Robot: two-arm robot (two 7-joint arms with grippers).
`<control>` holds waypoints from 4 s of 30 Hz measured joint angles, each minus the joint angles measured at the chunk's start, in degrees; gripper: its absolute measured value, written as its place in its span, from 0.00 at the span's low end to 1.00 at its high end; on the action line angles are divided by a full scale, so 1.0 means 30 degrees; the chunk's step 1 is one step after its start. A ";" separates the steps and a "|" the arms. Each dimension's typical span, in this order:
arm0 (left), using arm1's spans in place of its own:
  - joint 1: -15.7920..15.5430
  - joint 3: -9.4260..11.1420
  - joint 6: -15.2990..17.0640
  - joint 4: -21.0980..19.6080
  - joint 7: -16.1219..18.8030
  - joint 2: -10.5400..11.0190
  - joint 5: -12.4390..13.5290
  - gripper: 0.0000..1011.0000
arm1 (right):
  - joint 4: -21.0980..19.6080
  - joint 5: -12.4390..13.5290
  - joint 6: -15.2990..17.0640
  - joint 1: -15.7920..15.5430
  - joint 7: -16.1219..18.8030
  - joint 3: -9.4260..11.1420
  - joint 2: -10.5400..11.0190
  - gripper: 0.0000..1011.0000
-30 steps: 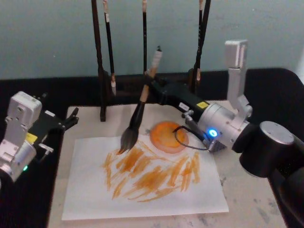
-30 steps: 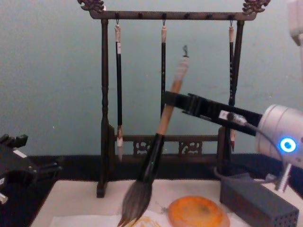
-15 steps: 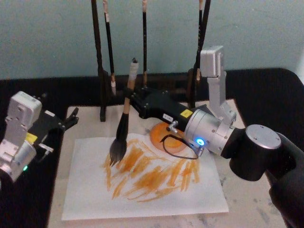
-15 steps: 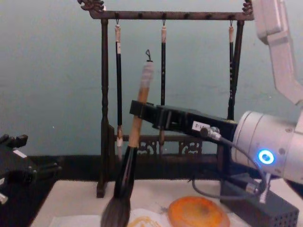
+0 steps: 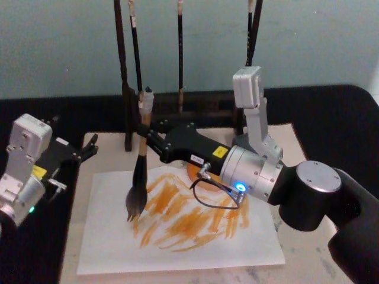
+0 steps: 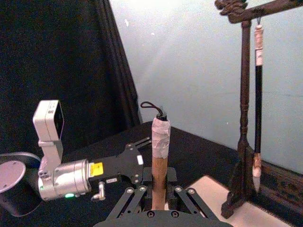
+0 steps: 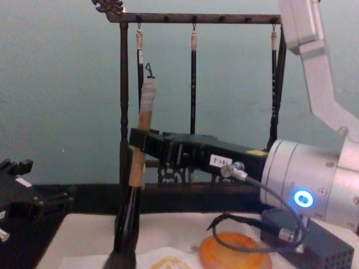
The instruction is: Pick up the brush from the inkstone, write on the paper, then place the brush back to its original position.
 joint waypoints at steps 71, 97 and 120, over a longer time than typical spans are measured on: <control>0.0000 0.0000 0.0000 0.0000 0.0000 0.0000 -0.0001 0.99 | 0.3661 -0.3469 -0.2406 0.1195 0.1238 -0.0138 -0.2424 0.17; 0.0000 0.0000 0.0000 0.0001 0.0000 -0.0001 0.0000 0.99 | 0.5154 -0.4166 -0.3495 0.1657 0.1613 0.0257 -0.3515 0.17; 0.0000 0.0000 0.0000 0.0001 0.0001 -0.0001 0.0001 0.99 | 0.5659 -0.5868 -0.4971 0.1637 0.0903 0.0530 -0.3942 0.17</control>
